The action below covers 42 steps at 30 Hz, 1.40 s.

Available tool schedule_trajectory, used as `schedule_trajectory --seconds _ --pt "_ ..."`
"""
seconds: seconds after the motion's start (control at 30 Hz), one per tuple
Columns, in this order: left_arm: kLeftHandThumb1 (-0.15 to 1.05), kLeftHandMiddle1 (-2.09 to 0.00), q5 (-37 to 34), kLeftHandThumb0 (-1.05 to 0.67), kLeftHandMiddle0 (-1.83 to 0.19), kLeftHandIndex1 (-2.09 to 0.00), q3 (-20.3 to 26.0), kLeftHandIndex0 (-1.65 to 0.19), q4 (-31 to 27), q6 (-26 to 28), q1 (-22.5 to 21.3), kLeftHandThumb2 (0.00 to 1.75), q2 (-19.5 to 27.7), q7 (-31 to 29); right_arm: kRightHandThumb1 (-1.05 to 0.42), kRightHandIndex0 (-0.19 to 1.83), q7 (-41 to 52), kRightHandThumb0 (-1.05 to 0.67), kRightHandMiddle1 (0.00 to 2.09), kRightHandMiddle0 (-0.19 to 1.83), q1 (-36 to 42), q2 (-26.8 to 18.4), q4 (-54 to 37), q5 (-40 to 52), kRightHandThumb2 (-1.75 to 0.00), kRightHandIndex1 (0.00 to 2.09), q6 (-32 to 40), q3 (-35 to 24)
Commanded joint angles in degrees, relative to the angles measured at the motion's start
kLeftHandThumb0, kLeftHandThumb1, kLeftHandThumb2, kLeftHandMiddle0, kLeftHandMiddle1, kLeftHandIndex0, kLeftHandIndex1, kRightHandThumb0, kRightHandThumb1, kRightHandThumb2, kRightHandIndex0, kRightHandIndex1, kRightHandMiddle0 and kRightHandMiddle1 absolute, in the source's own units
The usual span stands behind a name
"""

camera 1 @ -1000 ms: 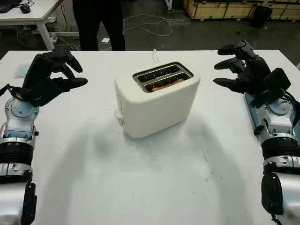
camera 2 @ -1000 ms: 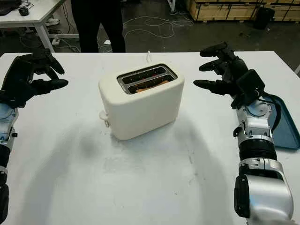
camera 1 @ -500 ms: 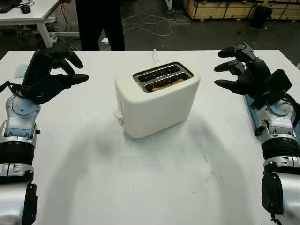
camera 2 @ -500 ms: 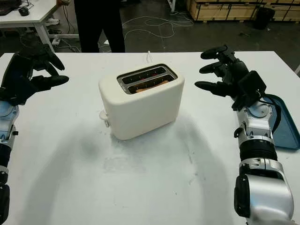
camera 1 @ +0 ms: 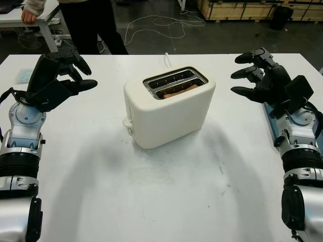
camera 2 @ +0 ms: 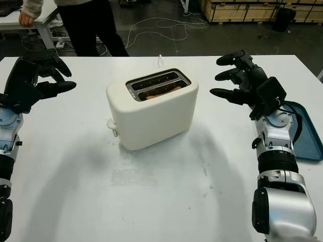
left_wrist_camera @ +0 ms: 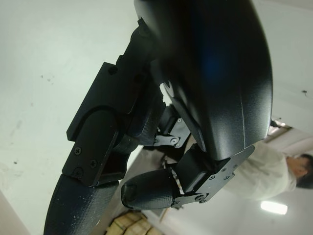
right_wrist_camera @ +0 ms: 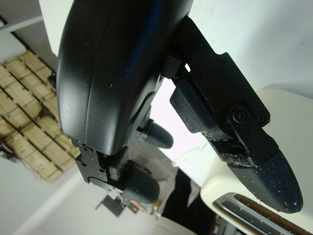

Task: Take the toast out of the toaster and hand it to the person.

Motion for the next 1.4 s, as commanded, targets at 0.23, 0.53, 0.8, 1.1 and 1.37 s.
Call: schedule_trajectory --seconds 0.23,0.53,0.8,1.1,1.37 --pt "0.83 -1.50 -0.2 -1.05 -0.70 -1.47 0.0 -0.68 1.0 -0.6 -0.5 0.00 1.5 -1.4 -0.64 0.00 -1.0 -1.05 1.36 0.04 -0.6 0.0 -1.5 -0.7 -0.01 1.51 -1.4 0.8" --pt "0.85 -1.51 0.7 -1.05 -0.69 -1.52 -0.5 -0.61 2.2 -2.3 -0.8 0.01 2.2 -1.3 -0.62 0.00 -1.1 -1.05 1.34 0.05 -0.6 -0.2 -2.7 -0.3 0.00 1.50 0.4 1.2" --pt "0.84 -1.53 0.8 -1.05 -0.68 -1.52 -0.6 -0.62 2.2 -2.1 -0.8 0.00 2.2 -1.3 -0.61 0.00 -1.5 -1.05 1.34 0.05 -0.4 -0.3 -3.2 -0.6 0.00 1.51 0.6 1.3" --pt "0.84 -1.52 0.4 -1.05 -0.70 -1.51 -0.4 -0.64 2.6 -2.8 -1.0 0.00 1.9 -1.3 -0.62 0.00 -1.7 -1.05 1.34 0.05 -0.2 -0.3 -3.0 -0.8 0.00 1.50 0.2 1.4" --pt "0.86 -1.52 0.6 -1.05 -0.69 -1.53 -0.4 -0.62 2.1 -2.3 -0.8 0.01 2.0 -1.1 -0.64 0.00 -1.7 -1.05 1.34 0.06 -0.2 -0.1 -2.5 -0.4 0.00 1.51 -0.7 1.0"
